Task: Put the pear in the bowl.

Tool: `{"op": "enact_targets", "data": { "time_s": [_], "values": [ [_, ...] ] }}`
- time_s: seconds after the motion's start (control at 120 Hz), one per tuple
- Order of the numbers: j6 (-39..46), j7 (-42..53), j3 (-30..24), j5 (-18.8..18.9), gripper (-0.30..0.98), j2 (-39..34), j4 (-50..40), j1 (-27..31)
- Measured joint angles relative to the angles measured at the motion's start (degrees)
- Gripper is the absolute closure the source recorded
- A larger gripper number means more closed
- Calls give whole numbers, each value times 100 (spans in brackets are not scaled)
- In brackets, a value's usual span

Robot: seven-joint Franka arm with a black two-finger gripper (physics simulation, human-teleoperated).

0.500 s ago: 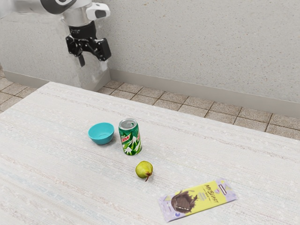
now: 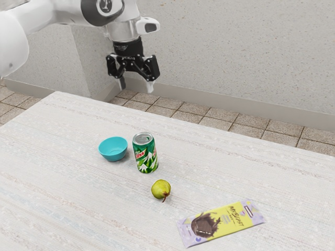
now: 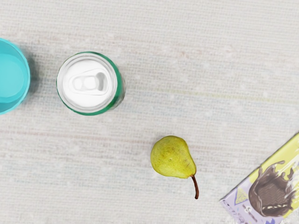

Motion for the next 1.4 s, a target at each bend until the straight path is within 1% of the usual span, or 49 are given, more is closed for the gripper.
{"op": "enact_targets", "data": {
  "time_s": [0.083,0.15,0.2,0.292,0.4,0.558,0.758,0.958,1.167,1.4],
  "values": [
    [87,-438,-12,-44,0,338,-181,-415],
    [325,-862,-17,-146,0,348,-745,-665],
    [548,-1203,-25,-243,0,226,-1251,-777],
    [1105,-1790,-31,-400,0,-168,-2315,-922],
    [1845,-2399,-32,-478,0,-483,-3445,-1012],
    [2820,-3054,-22,-480,0,-514,-4201,-937],
    [3671,-3468,12,-508,0,-168,-4380,-729],
    [4162,-3600,14,-631,0,327,-4370,-668],
    [4529,-3645,13,-805,0,571,-4341,-721],
    [4721,-3657,13,-893,10,728,-4264,-722]
  ]
}}
